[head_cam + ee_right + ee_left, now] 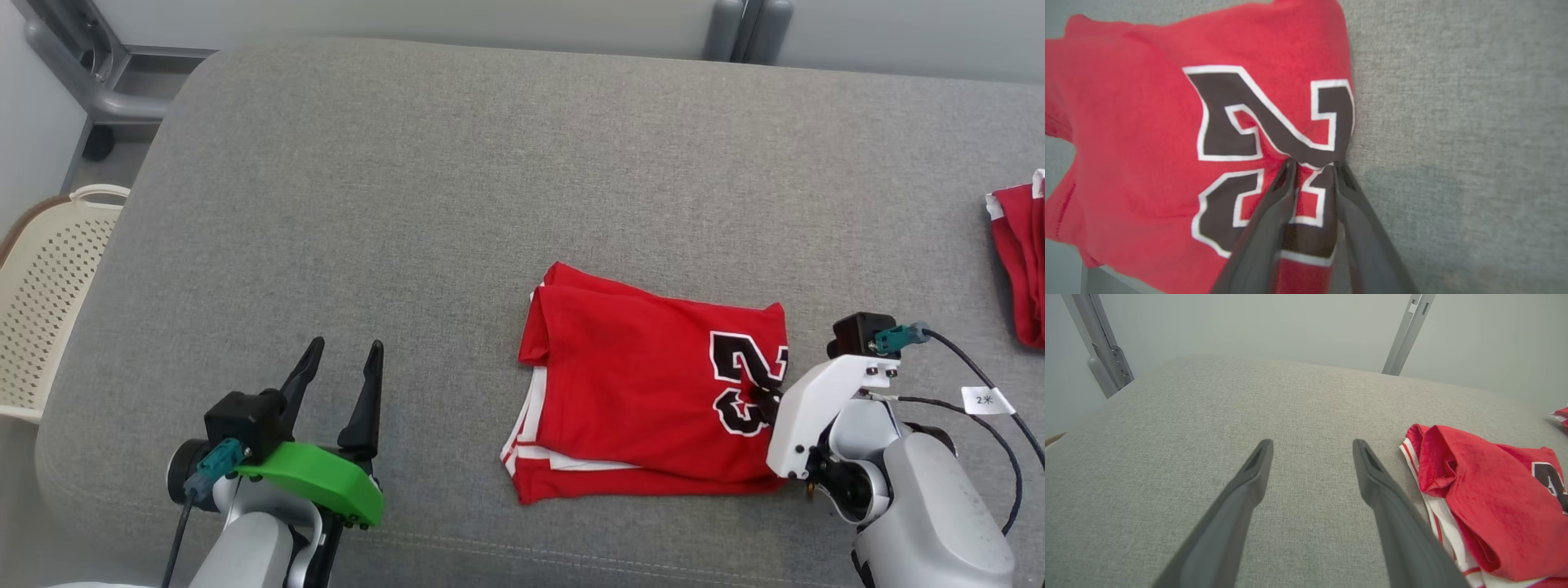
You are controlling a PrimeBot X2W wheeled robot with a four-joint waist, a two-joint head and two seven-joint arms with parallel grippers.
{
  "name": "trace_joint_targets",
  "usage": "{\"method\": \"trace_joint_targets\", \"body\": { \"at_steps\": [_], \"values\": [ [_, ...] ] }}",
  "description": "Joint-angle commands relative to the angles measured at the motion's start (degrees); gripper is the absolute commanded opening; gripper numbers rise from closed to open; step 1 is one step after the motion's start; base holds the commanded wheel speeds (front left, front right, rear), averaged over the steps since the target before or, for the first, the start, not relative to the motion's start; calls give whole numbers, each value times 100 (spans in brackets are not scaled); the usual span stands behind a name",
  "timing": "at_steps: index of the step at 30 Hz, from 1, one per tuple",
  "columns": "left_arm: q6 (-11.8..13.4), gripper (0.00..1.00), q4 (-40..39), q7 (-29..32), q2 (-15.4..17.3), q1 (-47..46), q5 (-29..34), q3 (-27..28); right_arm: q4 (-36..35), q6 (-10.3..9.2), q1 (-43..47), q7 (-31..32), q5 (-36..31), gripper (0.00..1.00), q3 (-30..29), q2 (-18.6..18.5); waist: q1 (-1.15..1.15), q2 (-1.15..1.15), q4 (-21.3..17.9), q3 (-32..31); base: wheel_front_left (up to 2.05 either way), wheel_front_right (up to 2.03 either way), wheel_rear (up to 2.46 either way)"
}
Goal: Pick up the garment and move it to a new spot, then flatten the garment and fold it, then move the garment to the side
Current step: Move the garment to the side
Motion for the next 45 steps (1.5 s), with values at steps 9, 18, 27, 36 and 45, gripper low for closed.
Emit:
{"method": "trace_joint_targets", "body": {
  "at_steps": [9, 18, 27, 36, 45],
  "values": [
    [42, 100, 32, -56, 29, -5, -54, 40, 278, -7, -275, -280, -543, 0, 53, 2, 0, 0, -229, -160, 0, 0, 0],
    [62, 100, 49, -85, -8, 61, -33, 54, 588, -5, -1275, -284, -1321, 0, 437, 9, 0, 0, -841, -394, 0, 0, 0],
    [16, 100, 11, -89, -114, -20, 21, 61, 1156, -5, -2327, -390, -1825, 0, 575, 11, 0, 0, -1374, -378, 0, 0, 0],
    [-98, 100, 2, -89, -239, -298, 171, -103, 1900, -5, -3482, -711, -2394, 0, -245, 21, 0, 0, -1668, 76, 0, 0, 0],
    [-182, 100, -105, -89, -273, -672, 329, -144, 2060, -5, -4207, -635, -3279, 0, -1363, -62, 0, 0, -1825, 640, 0, 0, 0]
  ]
}}
